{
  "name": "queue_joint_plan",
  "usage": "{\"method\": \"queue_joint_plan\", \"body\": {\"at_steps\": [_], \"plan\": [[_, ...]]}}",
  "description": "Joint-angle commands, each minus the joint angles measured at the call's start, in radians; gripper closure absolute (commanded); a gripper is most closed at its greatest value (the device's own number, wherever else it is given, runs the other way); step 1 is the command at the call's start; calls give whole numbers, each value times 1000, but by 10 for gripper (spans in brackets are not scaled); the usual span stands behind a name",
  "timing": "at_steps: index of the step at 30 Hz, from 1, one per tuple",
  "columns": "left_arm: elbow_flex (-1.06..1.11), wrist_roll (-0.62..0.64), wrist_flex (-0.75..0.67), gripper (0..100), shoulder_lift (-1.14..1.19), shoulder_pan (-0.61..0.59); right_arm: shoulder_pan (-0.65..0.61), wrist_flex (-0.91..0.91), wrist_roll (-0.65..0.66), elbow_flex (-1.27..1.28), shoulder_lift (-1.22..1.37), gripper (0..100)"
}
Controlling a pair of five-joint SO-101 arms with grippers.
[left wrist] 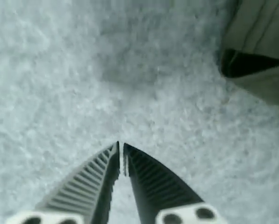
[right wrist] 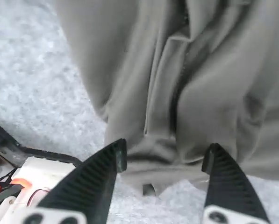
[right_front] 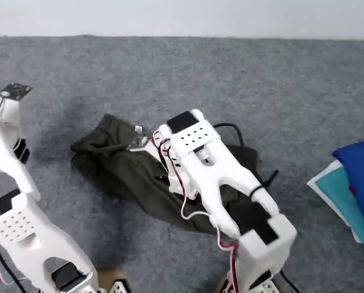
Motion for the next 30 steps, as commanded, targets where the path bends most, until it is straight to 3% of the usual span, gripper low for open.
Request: {"method": "queue_joint_plan", "body": {"at_steps": [1,13,20,30], "plan": [[21,17,9,986,-60,-26,-19,48,-5,-51,-102,736],[36,17,11,986,-61,-63,-162,35,12,226,-223,737],[36,17,40,986,-61,-78,-58,-159,66,315,-222,847],[36,-6,40,986,-60,-109,58,-211,66,313,-99,851]]}}
